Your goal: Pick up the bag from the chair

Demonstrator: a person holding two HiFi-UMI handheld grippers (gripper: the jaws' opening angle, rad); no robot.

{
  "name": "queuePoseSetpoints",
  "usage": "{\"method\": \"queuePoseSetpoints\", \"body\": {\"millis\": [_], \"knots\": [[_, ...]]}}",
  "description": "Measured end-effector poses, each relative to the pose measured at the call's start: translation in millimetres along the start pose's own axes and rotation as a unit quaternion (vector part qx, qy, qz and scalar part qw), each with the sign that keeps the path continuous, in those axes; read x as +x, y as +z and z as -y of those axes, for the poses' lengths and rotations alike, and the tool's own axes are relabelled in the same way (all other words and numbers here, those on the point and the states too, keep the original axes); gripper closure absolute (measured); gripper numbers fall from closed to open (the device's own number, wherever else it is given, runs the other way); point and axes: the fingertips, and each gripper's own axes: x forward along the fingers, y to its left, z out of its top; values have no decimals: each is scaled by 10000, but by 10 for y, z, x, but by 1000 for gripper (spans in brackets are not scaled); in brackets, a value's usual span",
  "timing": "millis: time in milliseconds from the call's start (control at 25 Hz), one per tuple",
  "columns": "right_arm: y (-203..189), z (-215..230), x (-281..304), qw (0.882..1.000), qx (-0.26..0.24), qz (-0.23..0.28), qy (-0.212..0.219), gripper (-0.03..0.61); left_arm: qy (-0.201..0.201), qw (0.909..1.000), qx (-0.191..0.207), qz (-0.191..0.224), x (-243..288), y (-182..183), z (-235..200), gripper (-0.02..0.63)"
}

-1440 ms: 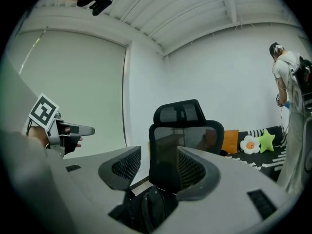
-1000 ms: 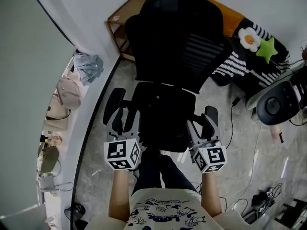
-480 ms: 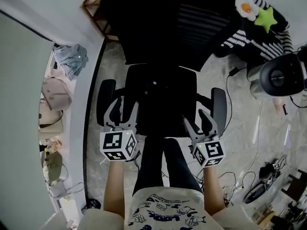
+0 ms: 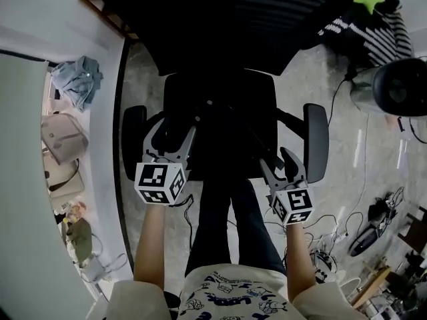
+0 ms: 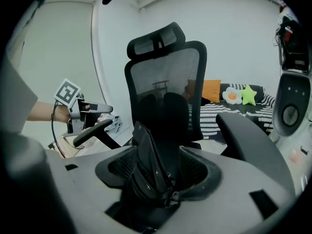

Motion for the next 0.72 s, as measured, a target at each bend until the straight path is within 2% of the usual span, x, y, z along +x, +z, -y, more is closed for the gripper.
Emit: {"method": "queuePoseSetpoints", "body": {"millis": [200, 400, 720], "knots": [[-254, 91, 205, 9998, 118, -135, -110, 296, -401, 9989, 153, -192, 389, -247, -108, 325], [-517, 145, 312, 9992, 253, -230, -205, 296, -748, 9963, 129, -398, 721, -479, -187, 313], [-845, 123, 490, 9978, 403, -390, -349, 296, -1523, 9856, 230, -703, 1180, -796, -229, 305]]}}
